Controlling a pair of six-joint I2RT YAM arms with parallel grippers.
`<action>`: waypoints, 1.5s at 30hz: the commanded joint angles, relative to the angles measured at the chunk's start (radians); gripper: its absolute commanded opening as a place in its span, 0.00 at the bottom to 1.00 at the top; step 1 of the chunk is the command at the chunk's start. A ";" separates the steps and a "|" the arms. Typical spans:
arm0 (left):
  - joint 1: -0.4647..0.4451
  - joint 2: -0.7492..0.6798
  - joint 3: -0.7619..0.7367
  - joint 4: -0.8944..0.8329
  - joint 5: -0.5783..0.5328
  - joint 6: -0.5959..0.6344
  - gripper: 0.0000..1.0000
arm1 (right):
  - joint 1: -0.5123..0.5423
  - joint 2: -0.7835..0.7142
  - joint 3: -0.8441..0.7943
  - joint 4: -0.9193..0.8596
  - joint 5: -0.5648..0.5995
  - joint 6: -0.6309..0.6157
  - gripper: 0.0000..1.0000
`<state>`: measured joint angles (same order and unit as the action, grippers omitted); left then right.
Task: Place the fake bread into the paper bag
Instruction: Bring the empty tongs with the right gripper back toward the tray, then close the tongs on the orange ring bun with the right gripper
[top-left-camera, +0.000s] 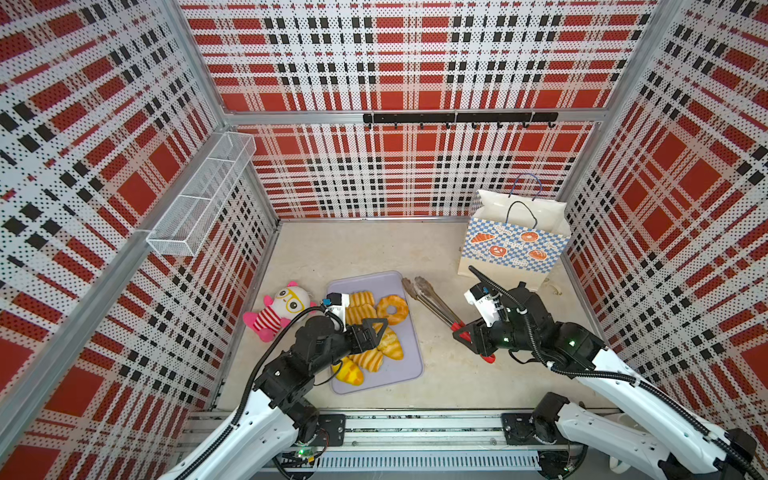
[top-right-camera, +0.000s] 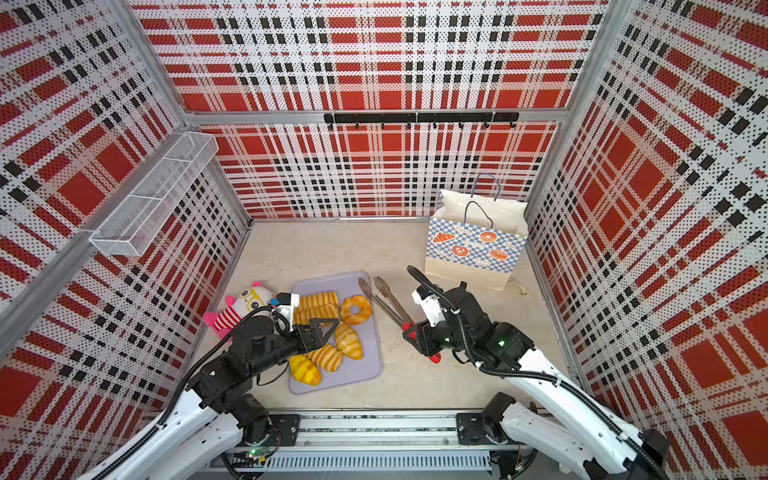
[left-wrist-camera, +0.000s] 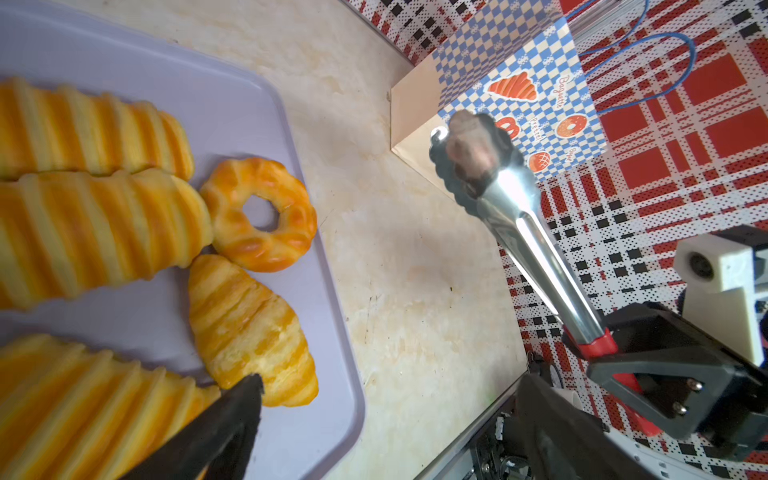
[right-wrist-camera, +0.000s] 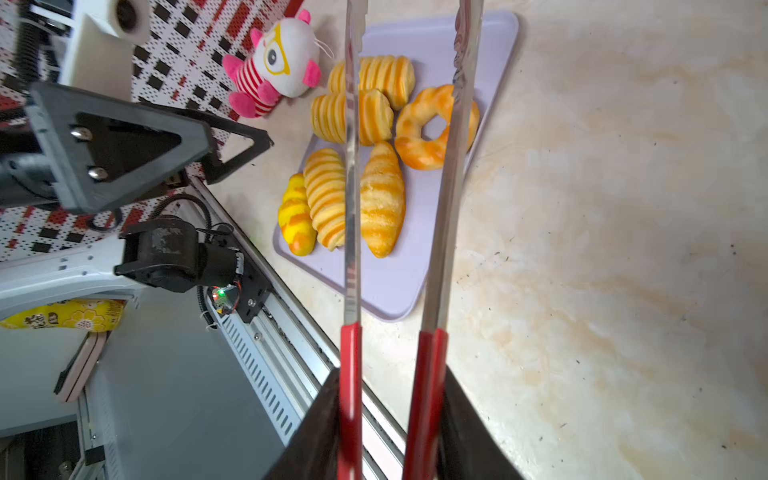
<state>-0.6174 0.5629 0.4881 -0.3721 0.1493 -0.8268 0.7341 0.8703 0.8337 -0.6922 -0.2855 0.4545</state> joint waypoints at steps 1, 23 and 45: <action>-0.002 -0.019 0.044 -0.120 -0.028 -0.019 0.98 | 0.028 -0.010 -0.032 0.022 0.045 0.026 0.36; -0.005 -0.078 0.038 -0.300 -0.053 0.007 0.98 | 0.078 -0.035 -0.140 0.038 -0.068 0.068 0.40; 0.056 -0.063 0.028 -0.303 -0.006 0.046 0.98 | 0.092 0.150 -0.159 0.192 -0.098 0.205 0.37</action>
<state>-0.5678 0.5003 0.5243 -0.6704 0.1287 -0.8021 0.8181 1.0008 0.6624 -0.5663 -0.3820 0.6449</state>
